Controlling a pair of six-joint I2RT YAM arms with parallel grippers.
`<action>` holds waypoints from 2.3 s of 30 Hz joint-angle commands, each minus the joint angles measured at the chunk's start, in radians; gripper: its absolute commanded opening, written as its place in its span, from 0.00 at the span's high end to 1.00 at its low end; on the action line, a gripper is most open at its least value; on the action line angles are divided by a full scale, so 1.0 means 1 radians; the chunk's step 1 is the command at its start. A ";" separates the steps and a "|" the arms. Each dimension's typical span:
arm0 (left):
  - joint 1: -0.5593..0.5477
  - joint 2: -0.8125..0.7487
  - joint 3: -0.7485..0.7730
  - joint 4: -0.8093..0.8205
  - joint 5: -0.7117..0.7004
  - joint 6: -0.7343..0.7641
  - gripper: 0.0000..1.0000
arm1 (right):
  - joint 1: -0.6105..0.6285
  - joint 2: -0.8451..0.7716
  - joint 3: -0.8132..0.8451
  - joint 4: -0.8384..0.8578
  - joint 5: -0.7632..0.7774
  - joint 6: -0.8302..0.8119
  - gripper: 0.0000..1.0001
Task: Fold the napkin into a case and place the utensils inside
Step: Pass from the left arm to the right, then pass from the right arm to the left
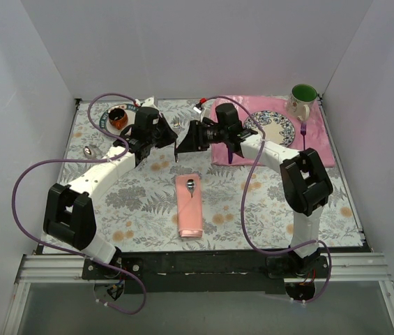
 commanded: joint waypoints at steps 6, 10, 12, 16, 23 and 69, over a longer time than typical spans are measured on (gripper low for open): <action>-0.015 -0.047 0.033 -0.008 -0.001 -0.020 1.00 | 0.013 0.035 0.072 0.101 -0.005 0.050 0.67; -0.015 -0.049 0.033 -0.029 -0.012 -0.016 1.00 | 0.011 0.035 0.078 0.081 -0.002 0.034 0.92; -0.017 -0.058 0.028 -0.043 -0.010 -0.016 1.00 | 0.013 0.033 0.078 0.059 0.005 0.004 0.99; -0.017 -0.066 0.036 -0.092 0.007 -0.027 1.00 | 0.013 0.025 0.067 0.010 0.028 -0.056 0.99; -0.014 -0.072 0.053 -0.142 0.017 -0.022 0.93 | 0.017 -0.037 -0.008 0.026 0.057 -0.183 0.99; 0.004 0.048 0.164 -0.343 0.177 -0.016 0.74 | 0.040 -0.151 -0.140 0.015 0.037 -0.386 0.99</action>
